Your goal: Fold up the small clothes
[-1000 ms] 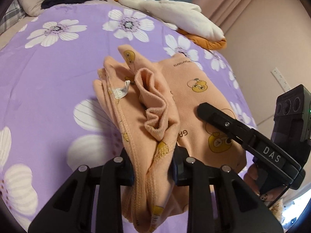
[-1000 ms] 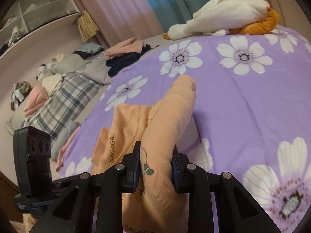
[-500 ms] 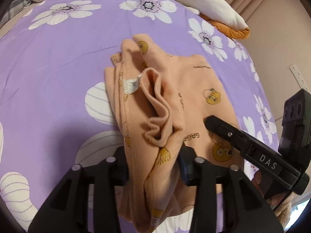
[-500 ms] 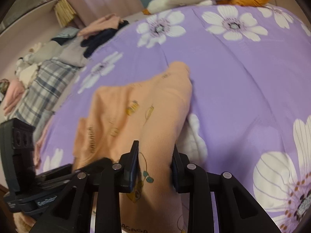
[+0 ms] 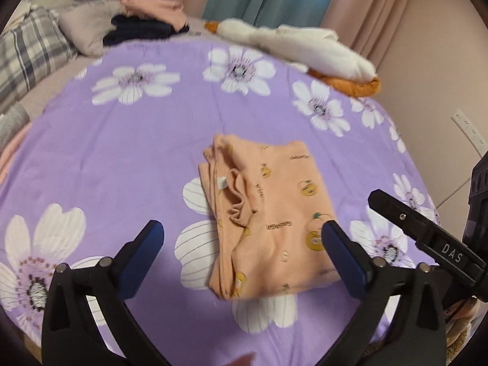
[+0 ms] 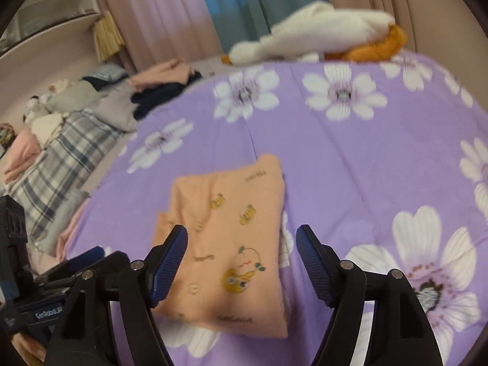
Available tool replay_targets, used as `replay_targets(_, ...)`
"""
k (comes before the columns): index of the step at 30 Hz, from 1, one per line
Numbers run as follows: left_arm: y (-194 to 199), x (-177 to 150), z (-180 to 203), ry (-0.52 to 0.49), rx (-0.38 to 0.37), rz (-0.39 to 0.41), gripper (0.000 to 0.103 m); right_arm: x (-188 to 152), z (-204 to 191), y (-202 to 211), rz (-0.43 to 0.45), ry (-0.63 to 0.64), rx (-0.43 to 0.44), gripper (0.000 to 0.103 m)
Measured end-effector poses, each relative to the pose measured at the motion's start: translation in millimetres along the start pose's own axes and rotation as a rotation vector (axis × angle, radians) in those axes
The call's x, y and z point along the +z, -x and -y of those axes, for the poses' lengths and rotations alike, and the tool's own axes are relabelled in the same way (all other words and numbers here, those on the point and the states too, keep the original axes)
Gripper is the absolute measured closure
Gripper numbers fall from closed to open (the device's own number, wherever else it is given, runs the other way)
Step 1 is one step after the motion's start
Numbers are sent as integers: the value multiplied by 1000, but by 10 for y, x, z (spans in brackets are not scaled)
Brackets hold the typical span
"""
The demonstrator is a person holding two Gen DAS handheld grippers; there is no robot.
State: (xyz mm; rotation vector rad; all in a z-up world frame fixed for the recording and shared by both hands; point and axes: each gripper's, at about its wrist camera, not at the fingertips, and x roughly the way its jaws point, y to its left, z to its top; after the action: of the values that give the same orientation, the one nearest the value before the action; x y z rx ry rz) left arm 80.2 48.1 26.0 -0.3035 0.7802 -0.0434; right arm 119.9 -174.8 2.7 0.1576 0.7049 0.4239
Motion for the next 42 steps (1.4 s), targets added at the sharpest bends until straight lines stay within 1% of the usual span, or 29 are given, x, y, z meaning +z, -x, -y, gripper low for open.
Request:
replay_targets(4, 251, -106, 63, -17, 48, 37, 0, -100, -102, 203, 37, 30, -11, 27)
replay_targets(7, 327, -221, 90, -24, 61, 40, 0, -176, -155, 259, 43, 56, -36, 27)
replay_targets(9, 352, -305, 98, -21, 69, 32, 0, -202, -171, 259, 39, 65, -42, 27)
replay_targets(12, 354, -399, 113, -26, 61, 12, 0, -223, -174, 277, 36, 60, -27, 27)
replay_targets(14, 344, -460, 121, -31, 60, -7, 0, -240, -188, 298, 40, 61, -38, 27)
replay_targets(18, 355, -540, 143, -37, 70, -18, 0, -281, -217, 343, 53, 71, -69, 27)
replay_targets(21, 359, -572, 158, -37, 77, -25, 0, -317, -222, 363, 61, 78, -106, 27)
replay_targets(24, 373, -581, 173, -39, 67, -21, 0, -342, -214, 380, 62, 83, -127, 27)
replay_targets(42, 499, -589, 220, -37, 61, 8, 0, -382, -182, 466, 73, 78, -140, 27)
